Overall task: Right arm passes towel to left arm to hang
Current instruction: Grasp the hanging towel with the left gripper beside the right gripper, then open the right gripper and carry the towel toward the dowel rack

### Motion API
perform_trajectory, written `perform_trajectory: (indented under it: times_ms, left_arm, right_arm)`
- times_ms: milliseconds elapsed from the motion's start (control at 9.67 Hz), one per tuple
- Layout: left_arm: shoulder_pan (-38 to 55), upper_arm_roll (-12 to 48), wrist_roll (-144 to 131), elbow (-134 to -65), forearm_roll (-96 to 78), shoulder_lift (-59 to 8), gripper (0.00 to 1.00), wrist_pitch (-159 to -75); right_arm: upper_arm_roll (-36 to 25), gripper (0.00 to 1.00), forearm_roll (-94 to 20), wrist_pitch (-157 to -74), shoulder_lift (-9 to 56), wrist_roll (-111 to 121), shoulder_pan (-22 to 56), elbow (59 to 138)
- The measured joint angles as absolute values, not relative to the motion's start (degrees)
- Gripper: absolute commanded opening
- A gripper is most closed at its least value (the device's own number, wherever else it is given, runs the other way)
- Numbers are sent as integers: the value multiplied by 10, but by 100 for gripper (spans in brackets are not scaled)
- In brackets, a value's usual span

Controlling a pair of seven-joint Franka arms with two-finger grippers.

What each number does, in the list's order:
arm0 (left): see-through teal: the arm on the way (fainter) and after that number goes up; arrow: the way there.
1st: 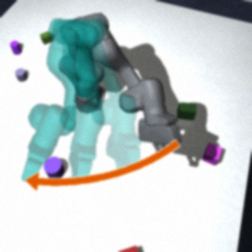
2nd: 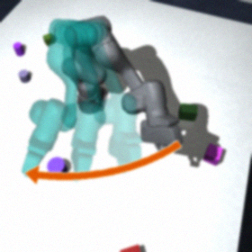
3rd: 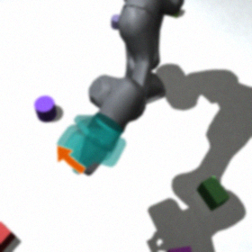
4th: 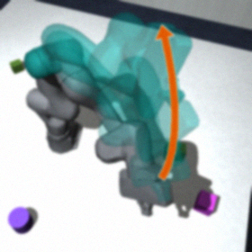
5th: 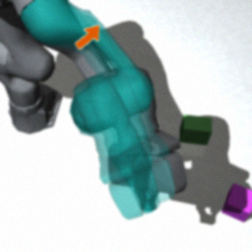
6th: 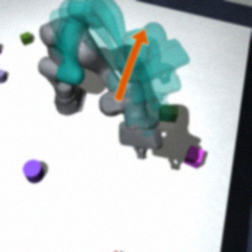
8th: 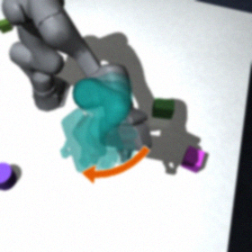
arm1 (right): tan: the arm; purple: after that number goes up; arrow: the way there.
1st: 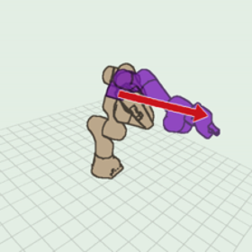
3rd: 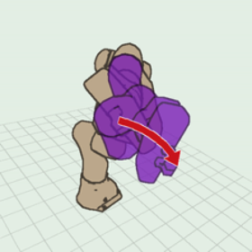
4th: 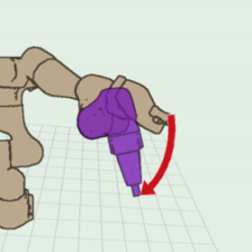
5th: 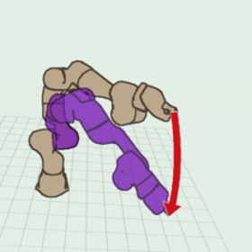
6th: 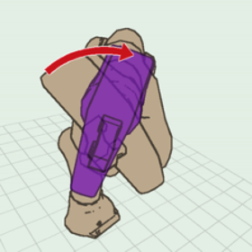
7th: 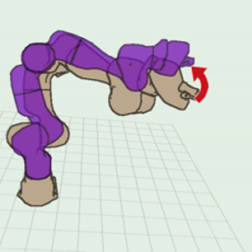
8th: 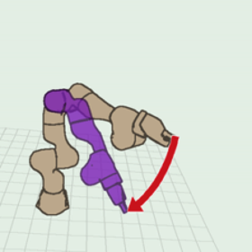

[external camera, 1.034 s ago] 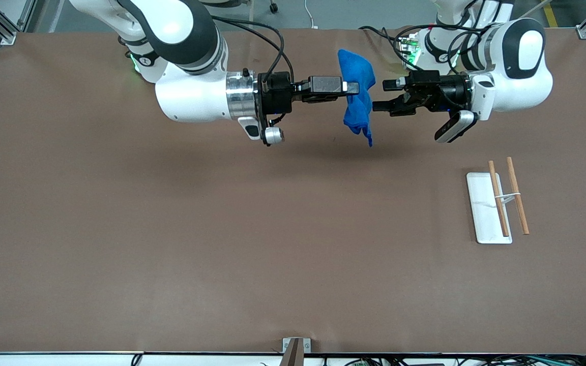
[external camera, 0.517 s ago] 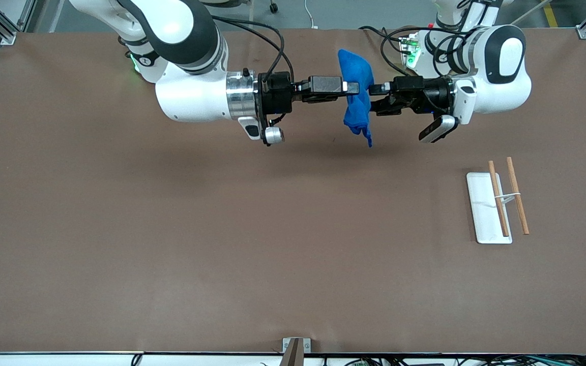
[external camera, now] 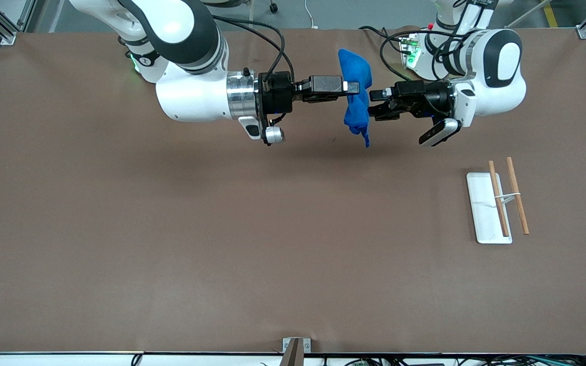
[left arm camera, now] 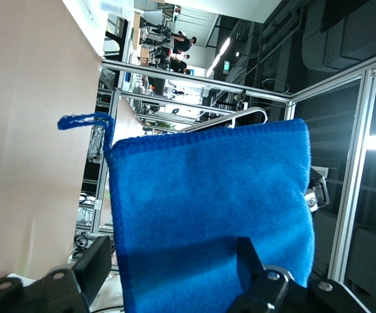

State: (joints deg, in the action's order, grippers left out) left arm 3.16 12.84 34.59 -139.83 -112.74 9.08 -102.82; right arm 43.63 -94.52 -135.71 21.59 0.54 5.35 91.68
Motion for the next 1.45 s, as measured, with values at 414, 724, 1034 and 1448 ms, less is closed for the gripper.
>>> perform_trajectory:
  times_ms: [414, 724, 1034, 1448]
  left_arm:
    - [32, 136, 355, -1398, -1172, 90, 0, -1036]
    - [31, 135, 355, -1395, -1173, 92, 0, -1044]
    - [31, 132, 355, -1392, -1172, 93, 0, -1052]
    - [29, 127, 333, -1368, -1097, 93, 0, -1088]
  right_arm:
    - [436, 0, -945, -1370, 216, 6, 55, 916]
    - [437, 0, -945, -1377, 216, 6, 57, 916]
    - [437, 2, -945, -1377, 216, 6, 57, 916]
    - [431, 100, -865, -1375, 216, 4, 31, 930]
